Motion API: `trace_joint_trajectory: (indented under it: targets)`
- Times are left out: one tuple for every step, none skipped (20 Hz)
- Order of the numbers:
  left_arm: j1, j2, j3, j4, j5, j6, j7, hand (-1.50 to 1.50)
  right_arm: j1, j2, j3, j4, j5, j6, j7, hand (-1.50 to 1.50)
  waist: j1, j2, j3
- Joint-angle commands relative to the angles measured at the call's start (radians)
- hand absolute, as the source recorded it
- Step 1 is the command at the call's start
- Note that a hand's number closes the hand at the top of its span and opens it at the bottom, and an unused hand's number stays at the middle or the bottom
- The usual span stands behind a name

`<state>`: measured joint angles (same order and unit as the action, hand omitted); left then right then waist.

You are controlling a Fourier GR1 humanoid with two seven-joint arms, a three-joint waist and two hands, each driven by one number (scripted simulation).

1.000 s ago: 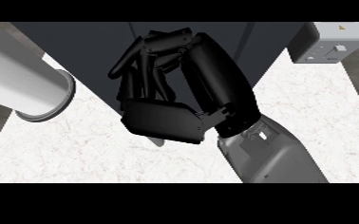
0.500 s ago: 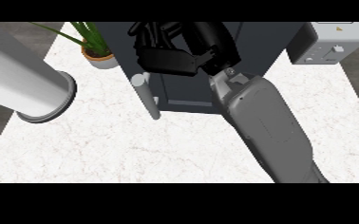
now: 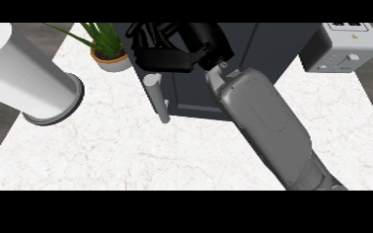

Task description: Pick up the bottled water, place it into the cabinet and close the cabinet

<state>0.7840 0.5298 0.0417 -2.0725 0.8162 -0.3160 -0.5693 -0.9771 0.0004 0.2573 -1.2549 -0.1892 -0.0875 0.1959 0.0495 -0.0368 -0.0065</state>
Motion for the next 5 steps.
trace_joint_trajectory:
  targets:
    - [-0.012,-0.01,-0.015,-0.03,-0.004,0.009,0.012,1.5,-0.005,-0.048,-0.086,0.191,0.022,-0.041,-0.008,1.5,-0.006,0.054,0.006]
    - [-0.013,-0.003,-0.008,-0.028,-0.008,0.021,0.025,1.5,-0.051,-0.036,-0.086,0.197,0.016,-0.042,0.023,1.5,-0.006,0.051,0.006]
    - [-0.026,-0.005,-0.002,-0.014,-0.009,0.01,0.013,1.5,-0.021,-0.045,-0.088,0.212,0.026,-0.05,-0.019,1.5,-0.005,0.055,0.005]
    - [-0.018,-0.009,-0.028,-0.02,-0.003,0.009,0.03,1.5,-0.001,-0.032,-0.069,0.224,0.032,-0.044,-0.048,1.5,-0.003,0.058,0.005]
    - [-0.002,0.009,0.022,0.002,0.016,-0.026,0.009,1.5,-0.015,-0.073,-0.111,0.214,-0.001,-0.018,-0.036,1.5,0.001,0.053,0.005]
